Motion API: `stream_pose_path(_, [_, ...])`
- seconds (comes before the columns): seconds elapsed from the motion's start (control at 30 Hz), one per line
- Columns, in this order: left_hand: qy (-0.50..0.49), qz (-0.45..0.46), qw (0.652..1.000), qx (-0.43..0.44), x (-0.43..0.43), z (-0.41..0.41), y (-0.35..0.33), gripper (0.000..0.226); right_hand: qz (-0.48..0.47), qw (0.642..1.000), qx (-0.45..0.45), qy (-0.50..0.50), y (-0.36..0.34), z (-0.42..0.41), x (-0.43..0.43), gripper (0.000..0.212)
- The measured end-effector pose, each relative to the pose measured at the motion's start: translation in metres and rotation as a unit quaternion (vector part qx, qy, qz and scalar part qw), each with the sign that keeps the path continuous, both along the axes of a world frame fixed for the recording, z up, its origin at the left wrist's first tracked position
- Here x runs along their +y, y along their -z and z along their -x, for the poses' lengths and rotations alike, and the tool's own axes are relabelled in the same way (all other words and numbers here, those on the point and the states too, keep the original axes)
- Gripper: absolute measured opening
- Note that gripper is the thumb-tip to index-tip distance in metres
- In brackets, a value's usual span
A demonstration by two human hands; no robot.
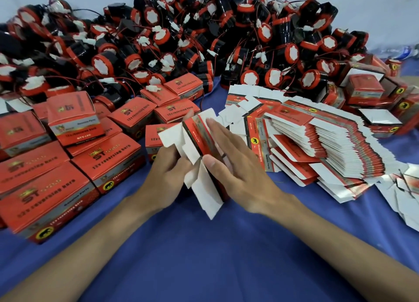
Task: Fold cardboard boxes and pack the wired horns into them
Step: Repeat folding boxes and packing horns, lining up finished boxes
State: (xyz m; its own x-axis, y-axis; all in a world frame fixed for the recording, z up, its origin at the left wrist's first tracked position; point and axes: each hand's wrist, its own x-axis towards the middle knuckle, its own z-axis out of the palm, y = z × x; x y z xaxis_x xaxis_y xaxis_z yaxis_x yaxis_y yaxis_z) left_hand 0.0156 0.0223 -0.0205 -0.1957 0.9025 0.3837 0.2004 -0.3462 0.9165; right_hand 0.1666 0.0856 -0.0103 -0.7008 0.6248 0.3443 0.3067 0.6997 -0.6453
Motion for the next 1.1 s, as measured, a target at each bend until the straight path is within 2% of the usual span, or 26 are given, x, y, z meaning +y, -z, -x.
stream_pose_path(0.03, [0.000,0.011,1.000,0.000,-0.001,0.001,-0.001,0.015,-0.025,1.000,-0.008,0.009,0.001,0.001,-0.002,0.064])
stream_pose_path(0.13, [0.012,0.028,0.999,0.013,-0.004,0.001,-0.001,0.023,-0.070,0.997,0.028,0.017,-0.002,0.001,-0.003,0.058])
stream_pose_path(0.2, [-0.009,0.016,0.999,0.046,-0.005,-0.001,0.001,0.014,-0.098,0.992,0.074,0.017,-0.006,-0.001,-0.001,0.055])
stream_pose_path(0.33, [-0.048,-0.022,0.997,0.047,-0.001,0.001,-0.006,0.021,-0.080,0.982,0.172,0.004,-0.014,-0.007,0.006,0.053])
stream_pose_path(0.43, [-0.040,-0.024,0.998,0.031,0.003,0.006,-0.001,0.016,-0.058,0.976,0.208,-0.022,-0.019,-0.010,0.011,0.052])
stream_pose_path(0.5, [-0.040,-0.027,0.999,0.010,0.004,0.008,0.000,0.039,-0.103,0.979,0.167,-0.047,-0.022,-0.013,0.015,0.061])
stream_pose_path(0.53, [-0.036,-0.025,0.999,-0.005,0.003,0.008,-0.001,0.040,-0.152,0.981,0.104,-0.057,-0.022,-0.016,0.017,0.073])
stream_pose_path(0.6, [-0.019,-0.012,0.999,-0.035,0.001,0.009,-0.004,0.024,-0.249,0.964,-0.060,-0.073,-0.021,-0.019,0.021,0.101])
stream_pose_path(0.67, [0.014,-0.001,0.998,-0.061,0.001,0.008,-0.008,0.011,-0.315,0.935,-0.154,-0.057,-0.022,-0.020,0.021,0.113])
stream_pose_path(0.77, [0.044,0.014,0.995,-0.090,-0.001,0.005,-0.011,0.011,-0.380,0.909,-0.171,-0.031,-0.025,-0.021,0.016,0.114])
stream_pose_path(0.9, [0.089,0.061,0.991,-0.075,-0.003,0.012,-0.013,0.026,-0.424,0.892,-0.153,-0.027,-0.028,-0.016,0.001,0.109])
stream_pose_path(1.0, [0.143,0.089,0.984,-0.050,-0.003,0.015,-0.013,0.037,-0.393,0.911,-0.126,-0.010,-0.030,-0.014,-0.003,0.110])
stream_pose_path(1.1, [0.141,0.093,0.985,-0.046,-0.002,0.014,-0.013,0.020,-0.340,0.938,-0.071,0.012,-0.035,-0.014,-0.002,0.110])
